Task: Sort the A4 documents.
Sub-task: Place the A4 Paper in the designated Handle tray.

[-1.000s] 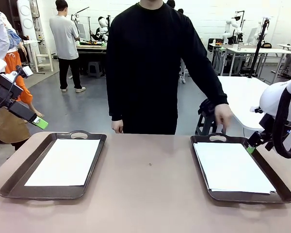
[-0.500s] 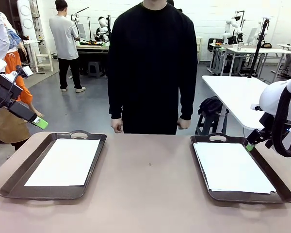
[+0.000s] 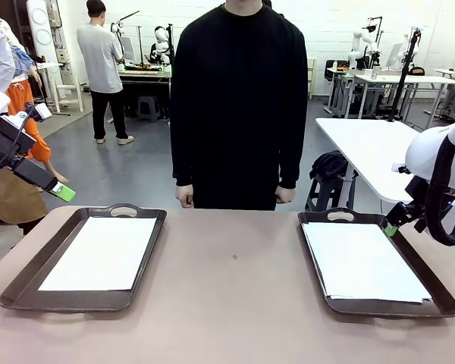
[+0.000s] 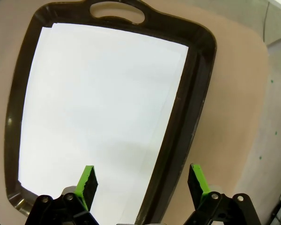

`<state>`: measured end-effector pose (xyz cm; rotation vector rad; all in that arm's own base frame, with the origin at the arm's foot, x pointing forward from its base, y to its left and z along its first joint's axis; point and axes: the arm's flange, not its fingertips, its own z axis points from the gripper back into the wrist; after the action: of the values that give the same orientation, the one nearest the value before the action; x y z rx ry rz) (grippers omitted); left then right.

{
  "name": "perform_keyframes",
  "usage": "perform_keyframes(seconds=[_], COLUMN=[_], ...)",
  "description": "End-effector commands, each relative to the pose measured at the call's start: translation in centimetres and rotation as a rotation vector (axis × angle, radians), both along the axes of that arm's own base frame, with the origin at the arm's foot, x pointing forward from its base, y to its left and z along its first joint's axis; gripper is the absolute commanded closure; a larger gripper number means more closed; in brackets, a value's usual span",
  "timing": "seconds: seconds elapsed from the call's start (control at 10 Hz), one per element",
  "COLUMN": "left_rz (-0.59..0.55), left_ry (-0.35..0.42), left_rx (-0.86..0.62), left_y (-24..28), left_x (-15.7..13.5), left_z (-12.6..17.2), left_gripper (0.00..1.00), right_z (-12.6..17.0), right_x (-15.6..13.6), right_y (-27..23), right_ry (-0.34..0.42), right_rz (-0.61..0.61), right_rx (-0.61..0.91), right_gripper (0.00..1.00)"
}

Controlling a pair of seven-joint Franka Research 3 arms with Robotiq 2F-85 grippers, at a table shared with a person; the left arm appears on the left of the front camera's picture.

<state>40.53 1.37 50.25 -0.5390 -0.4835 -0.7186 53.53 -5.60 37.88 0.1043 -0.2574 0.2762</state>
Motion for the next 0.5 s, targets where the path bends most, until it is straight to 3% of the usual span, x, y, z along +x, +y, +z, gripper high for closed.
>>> perform_keyframes(seconds=[0.0, 0.4], left_rz=[-0.003, -0.003], left_ry=[-0.003, -0.003], left_rx=[0.0, 0.0], left_y=[0.05, 0.05], left_x=[0.01, 0.01], left_z=[0.03, 0.03], left_gripper=[0.0, 0.0], right_z=[-0.06, -0.06], right_x=[-0.06, -0.06], right_y=[-0.02, -0.02], right_ry=[0.005, 0.005], right_rz=[0.006, 0.006], right_rx=[0.001, 0.001], right_gripper=[0.0, 0.0])
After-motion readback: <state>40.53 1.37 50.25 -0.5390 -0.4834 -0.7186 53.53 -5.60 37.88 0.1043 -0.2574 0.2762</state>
